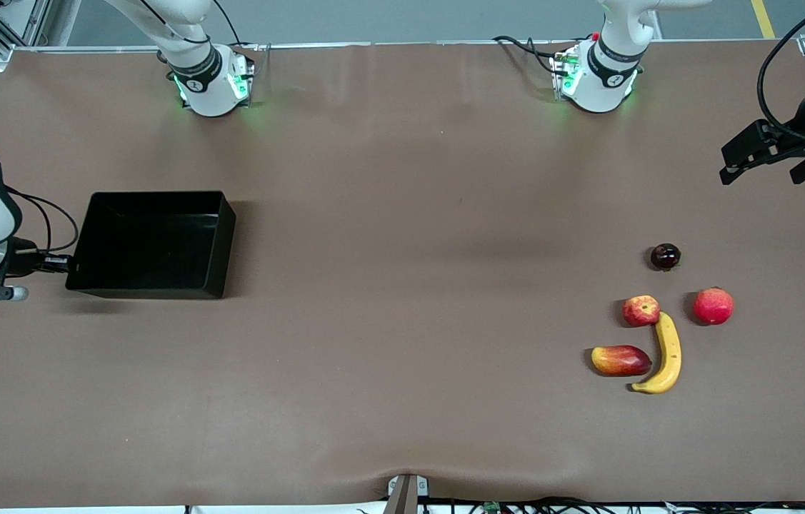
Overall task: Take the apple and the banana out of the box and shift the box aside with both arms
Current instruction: 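Drag the black box across the table toward the right arm's base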
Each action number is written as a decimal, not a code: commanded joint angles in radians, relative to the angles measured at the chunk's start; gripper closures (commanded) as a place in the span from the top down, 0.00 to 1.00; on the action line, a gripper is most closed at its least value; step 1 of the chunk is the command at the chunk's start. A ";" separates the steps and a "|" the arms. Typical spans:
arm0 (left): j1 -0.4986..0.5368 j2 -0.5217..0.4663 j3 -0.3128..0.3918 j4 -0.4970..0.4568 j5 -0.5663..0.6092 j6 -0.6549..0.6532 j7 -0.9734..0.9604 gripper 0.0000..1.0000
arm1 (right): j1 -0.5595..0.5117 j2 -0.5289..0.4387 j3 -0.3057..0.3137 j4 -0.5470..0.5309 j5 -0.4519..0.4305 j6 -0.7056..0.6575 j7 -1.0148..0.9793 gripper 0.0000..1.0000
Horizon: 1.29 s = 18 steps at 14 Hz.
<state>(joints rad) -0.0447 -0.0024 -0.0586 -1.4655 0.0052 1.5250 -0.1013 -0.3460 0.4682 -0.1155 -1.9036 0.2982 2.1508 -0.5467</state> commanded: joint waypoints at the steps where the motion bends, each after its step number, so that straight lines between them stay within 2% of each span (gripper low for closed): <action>1: 0.005 -0.015 -0.004 -0.001 -0.017 0.003 -0.017 1.00 | -0.025 -0.003 0.023 -0.032 0.042 0.030 0.028 0.12; 2: 0.006 -0.013 -0.006 -0.001 -0.017 0.003 -0.017 1.00 | -0.027 0.003 0.023 -0.031 0.042 0.032 0.019 0.44; 3: 0.006 -0.011 -0.006 -0.001 -0.017 0.006 -0.017 1.00 | -0.025 0.003 0.023 -0.029 0.041 0.032 0.015 0.56; 4: 0.006 -0.010 -0.004 -0.003 -0.017 0.007 -0.018 1.00 | -0.024 0.003 0.023 -0.025 0.036 0.032 0.013 0.59; 5: 0.008 -0.010 -0.004 -0.003 -0.017 0.009 -0.018 1.00 | -0.024 0.003 0.023 -0.019 0.036 0.032 0.014 0.82; 6: 0.008 -0.010 -0.004 -0.003 -0.017 0.009 -0.018 1.00 | -0.019 0.001 0.023 -0.015 0.032 0.020 0.019 1.00; 8: 0.009 -0.010 -0.004 -0.003 -0.019 0.011 -0.018 1.00 | -0.014 0.001 0.022 -0.009 0.019 -0.003 0.019 1.00; 11: 0.009 -0.015 -0.004 -0.003 -0.017 0.009 -0.018 1.00 | 0.014 0.001 0.025 0.011 -0.152 -0.012 0.021 1.00; 12: 0.011 -0.016 -0.004 -0.003 -0.019 0.007 -0.012 1.00 | 0.022 0.003 0.025 0.024 -0.184 -0.003 0.016 1.00; 14: 0.009 -0.016 -0.006 -0.001 -0.019 0.009 -0.014 1.00 | 0.033 -0.002 0.025 0.058 -0.189 -0.015 0.022 1.00; 15: 0.009 -0.015 -0.006 0.001 -0.019 0.011 -0.015 1.00 | 0.039 -0.002 0.027 0.108 -0.195 -0.050 0.021 1.00; 16: 0.009 -0.016 -0.004 0.004 -0.020 0.009 -0.015 1.00 | 0.051 -0.003 0.028 0.176 -0.230 -0.125 0.021 1.00; 18: 0.011 -0.016 -0.001 0.005 -0.019 0.007 -0.008 1.00 | 0.087 -0.006 0.031 0.295 -0.238 -0.297 0.027 1.00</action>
<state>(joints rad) -0.0428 -0.0038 -0.0584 -1.4621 0.0051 1.5312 -0.1037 -0.2902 0.4719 -0.0879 -1.7171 0.0908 1.9878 -0.5352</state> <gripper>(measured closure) 0.000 0.000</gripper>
